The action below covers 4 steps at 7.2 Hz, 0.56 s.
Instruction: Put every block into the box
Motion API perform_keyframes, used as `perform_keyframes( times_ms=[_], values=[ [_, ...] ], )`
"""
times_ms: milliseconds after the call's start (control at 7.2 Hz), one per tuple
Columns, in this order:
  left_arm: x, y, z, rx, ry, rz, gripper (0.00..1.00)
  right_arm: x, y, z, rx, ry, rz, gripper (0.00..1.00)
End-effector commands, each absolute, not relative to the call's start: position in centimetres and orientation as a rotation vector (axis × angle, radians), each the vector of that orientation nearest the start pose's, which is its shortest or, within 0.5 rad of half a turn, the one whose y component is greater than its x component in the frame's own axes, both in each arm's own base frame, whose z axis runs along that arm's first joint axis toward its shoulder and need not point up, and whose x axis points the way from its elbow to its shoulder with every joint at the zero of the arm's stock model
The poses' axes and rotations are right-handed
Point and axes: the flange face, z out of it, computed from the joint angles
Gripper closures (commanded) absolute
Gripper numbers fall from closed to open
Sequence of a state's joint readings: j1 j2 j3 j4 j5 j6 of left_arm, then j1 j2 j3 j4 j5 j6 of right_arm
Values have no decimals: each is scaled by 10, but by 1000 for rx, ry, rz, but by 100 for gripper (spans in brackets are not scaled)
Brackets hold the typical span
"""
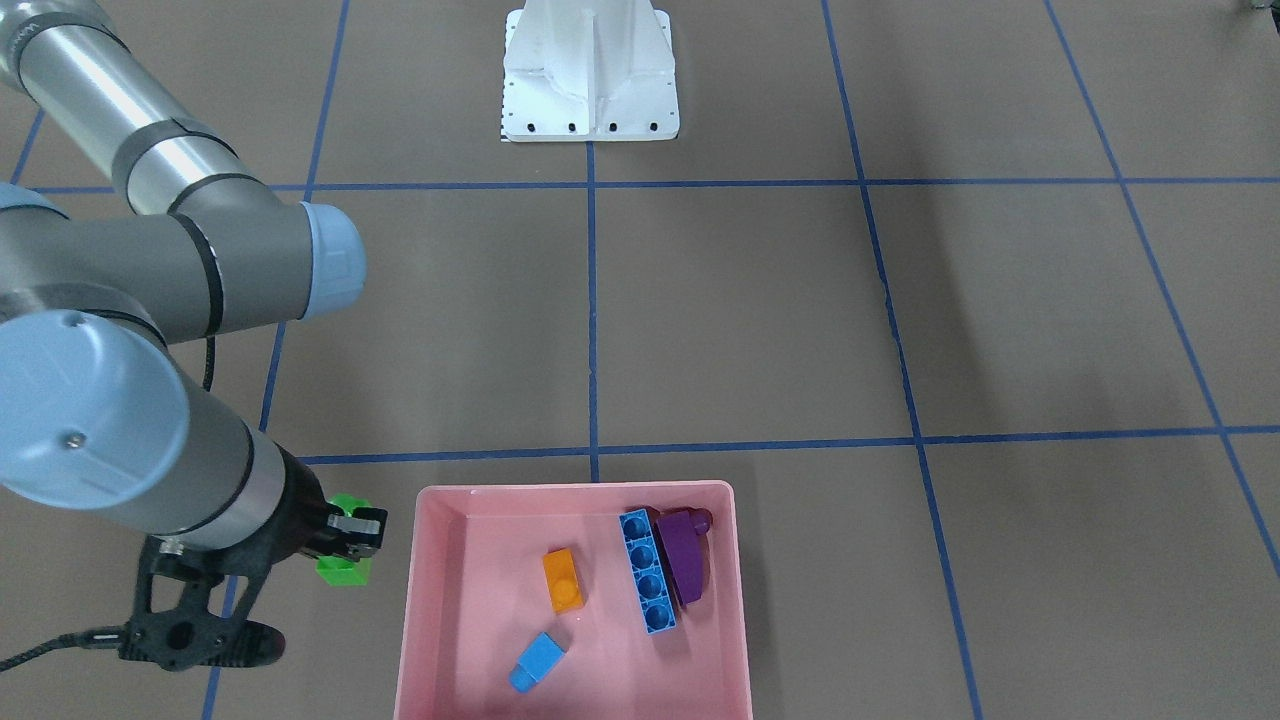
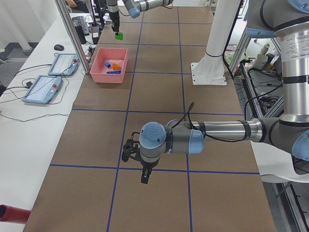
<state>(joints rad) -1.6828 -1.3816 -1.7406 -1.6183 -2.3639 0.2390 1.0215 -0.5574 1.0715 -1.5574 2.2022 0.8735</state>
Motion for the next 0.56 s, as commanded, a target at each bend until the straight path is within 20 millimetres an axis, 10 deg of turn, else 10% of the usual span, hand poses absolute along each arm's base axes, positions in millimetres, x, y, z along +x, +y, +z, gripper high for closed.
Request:
perform_keyframes(
  times_ms=[0,417],
  values=[
    [-108,-403,657,161,777,133,0,-438,-750,190,-5,-807,165,100],
    [-108,-403,659,157,778,131,0,-475,-743,191,30,-808,213,100]
  ],
)
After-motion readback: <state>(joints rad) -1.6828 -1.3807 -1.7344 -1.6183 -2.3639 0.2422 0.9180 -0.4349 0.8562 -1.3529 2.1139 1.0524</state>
